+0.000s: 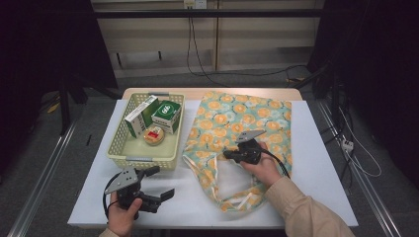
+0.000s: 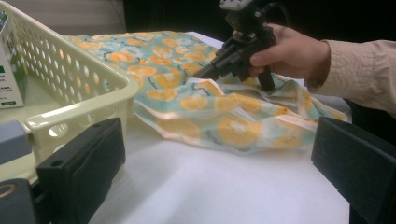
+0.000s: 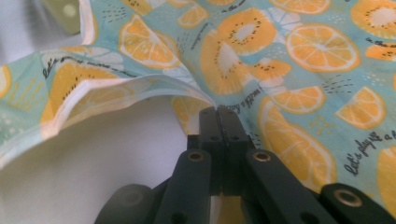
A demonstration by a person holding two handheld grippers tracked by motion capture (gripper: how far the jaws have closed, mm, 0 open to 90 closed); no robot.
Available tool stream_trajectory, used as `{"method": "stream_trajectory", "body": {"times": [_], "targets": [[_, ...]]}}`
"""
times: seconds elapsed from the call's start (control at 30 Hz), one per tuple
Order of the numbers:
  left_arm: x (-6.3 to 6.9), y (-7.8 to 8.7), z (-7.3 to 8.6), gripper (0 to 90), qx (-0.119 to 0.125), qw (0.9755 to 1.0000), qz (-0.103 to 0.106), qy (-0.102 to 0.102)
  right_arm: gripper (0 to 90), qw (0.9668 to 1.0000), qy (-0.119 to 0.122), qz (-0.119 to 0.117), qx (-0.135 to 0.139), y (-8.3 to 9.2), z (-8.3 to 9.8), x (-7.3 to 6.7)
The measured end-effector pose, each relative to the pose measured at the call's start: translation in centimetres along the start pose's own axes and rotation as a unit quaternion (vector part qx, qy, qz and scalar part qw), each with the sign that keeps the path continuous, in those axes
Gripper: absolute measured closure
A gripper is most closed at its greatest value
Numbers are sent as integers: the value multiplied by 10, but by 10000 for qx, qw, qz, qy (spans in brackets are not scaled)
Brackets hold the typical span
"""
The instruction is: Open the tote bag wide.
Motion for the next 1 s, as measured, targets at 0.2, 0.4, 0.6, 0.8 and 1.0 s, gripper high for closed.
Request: {"method": "stream_trajectory", "body": {"times": [0.2, 0.4, 0.6, 0.8, 1.0], "targets": [[0, 1, 0, 26, 26, 10000, -9, 29, 691, 9998, -150, -101, -20, 1, 1, -1], [1, 0, 0, 26, -5, 10000, -15, 17, 400, 10000, 36, -28, 53, 23, -1, -18], [3, 0, -1, 26, -16, 10000, 1, -22, 349, 9990, 209, -301, 255, 48, -1, -39], [5, -2, -1, 26, -30, 10000, 28, -31, 295, 9976, 272, -522, 371, 60, -2, -57], [5, -2, -1, 26, -34, 10000, 26, -28, 261, 9963, 338, -692, 375, 64, -6, -66]]}}
Point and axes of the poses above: each handheld gripper's, and its own axes: y roughly backward along the jaws, z roughly out of its underside, x roughly to its right, the point moved 3 cm from there along -y, roughly forward along the jaws, and after that the axes turned 8 degrees about y, right-handed, at the moved point
